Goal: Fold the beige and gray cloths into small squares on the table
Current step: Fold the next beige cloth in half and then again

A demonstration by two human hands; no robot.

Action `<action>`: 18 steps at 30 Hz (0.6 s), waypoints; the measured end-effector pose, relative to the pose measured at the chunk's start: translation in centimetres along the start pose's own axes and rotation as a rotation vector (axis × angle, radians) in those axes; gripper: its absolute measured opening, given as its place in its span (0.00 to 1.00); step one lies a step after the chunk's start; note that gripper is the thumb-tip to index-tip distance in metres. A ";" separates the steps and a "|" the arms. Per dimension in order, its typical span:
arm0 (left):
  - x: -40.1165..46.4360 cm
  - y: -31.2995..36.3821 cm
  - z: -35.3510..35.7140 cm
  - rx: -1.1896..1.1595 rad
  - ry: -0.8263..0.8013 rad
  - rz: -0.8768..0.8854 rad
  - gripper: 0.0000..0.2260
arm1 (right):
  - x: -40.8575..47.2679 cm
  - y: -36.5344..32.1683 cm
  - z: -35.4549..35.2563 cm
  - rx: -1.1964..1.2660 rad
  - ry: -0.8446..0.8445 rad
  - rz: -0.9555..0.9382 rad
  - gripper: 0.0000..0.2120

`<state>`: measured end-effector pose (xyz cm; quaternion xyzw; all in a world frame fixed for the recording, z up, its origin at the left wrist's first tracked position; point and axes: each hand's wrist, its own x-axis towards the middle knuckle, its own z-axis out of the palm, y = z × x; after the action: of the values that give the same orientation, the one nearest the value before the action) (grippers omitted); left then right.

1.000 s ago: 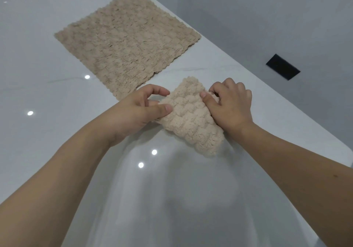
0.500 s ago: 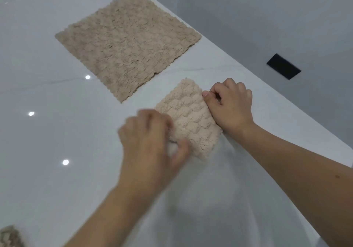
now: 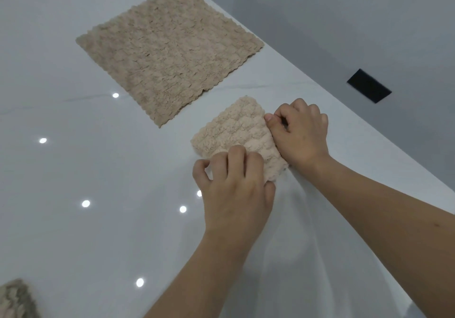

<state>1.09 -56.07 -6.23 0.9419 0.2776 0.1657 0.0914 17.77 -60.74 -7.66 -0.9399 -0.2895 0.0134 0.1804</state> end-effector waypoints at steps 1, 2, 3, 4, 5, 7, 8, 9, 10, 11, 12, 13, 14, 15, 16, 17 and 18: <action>0.0 -0.2 0.0 0.011 -0.023 -0.006 0.05 | 0.0 0.0 0.0 -0.002 0.001 0.000 0.16; -0.1 -0.4 0.1 0.019 -0.050 -0.005 0.05 | 0.0 0.0 0.0 -0.005 0.003 0.001 0.16; -0.2 -0.5 0.1 0.029 -0.067 0.005 0.06 | 0.0 0.0 0.0 -0.010 0.005 0.002 0.16; -0.3 -0.6 0.1 0.032 -0.093 0.015 0.07 | 0.0 0.0 0.0 -0.017 0.006 0.000 0.16; -0.5 -0.6 0.1 0.037 -0.114 0.027 0.07 | 0.0 -0.1 0.0 -0.025 0.006 -0.004 0.16; -0.6 -0.5 0.1 0.044 -0.152 0.051 0.08 | 0.0 0.0 0.1 -0.030 0.002 -0.013 0.16; -0.5 -0.5 0.0 0.048 -0.169 0.058 0.08 | 0.0 0.1 0.1 -0.029 0.001 -0.017 0.16; -0.3 -0.6 0.0 0.053 -0.185 0.063 0.09 | 0.0 0.1 0.1 -0.029 0.000 -0.019 0.16; -0.1 -0.7 -0.1 0.059 -0.216 0.061 0.09 | 0.0 0.1 0.1 -0.030 0.002 -0.022 0.16; 0.3 -0.9 -0.3 0.067 -0.248 0.062 0.10 | 0.0 0.0 0.1 -0.033 0.000 -0.025 0.16; 0.6 -1.0 -0.5 0.068 -0.290 0.062 0.11 | 0.0 -0.1 0.1 -0.039 -0.004 -0.028 0.15; 0.9 -0.9 -0.8 0.065 -0.321 0.069 0.13 | 0.0 -0.1 0.1 -0.046 -0.008 -0.029 0.15; 1.1 -0.6 -1.2 0.068 -0.365 0.076 0.15 | 0.0 0.0 0.1 -0.052 -0.011 -0.030 0.15; 1.0 -0.5 -1.6 0.078 -0.416 0.088 0.18 | -0.1 0.1 0.1 -0.053 -0.010 -0.034 0.16; 0.8 -0.6 -2.1 0.086 -0.476 0.104 0.22 | -0.1 0.1 0.1 -0.050 -0.005 -0.041 0.16; 0.5 -0.8 -2.4 0.076 -0.499 0.136 0.24 | -0.1 0.1 0.1 -0.046 0.002 -0.046 0.16; 0.5 -1.2 -3.0 0.035 -0.512 0.154 0.24 | -0.1 0.1 0.1 -0.039 0.008 -0.048 0.16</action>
<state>-0.20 -54.53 -3.65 0.9728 0.1760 -0.0763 0.1295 17.77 -60.86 -7.79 -0.9361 -0.3115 -0.0004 0.1633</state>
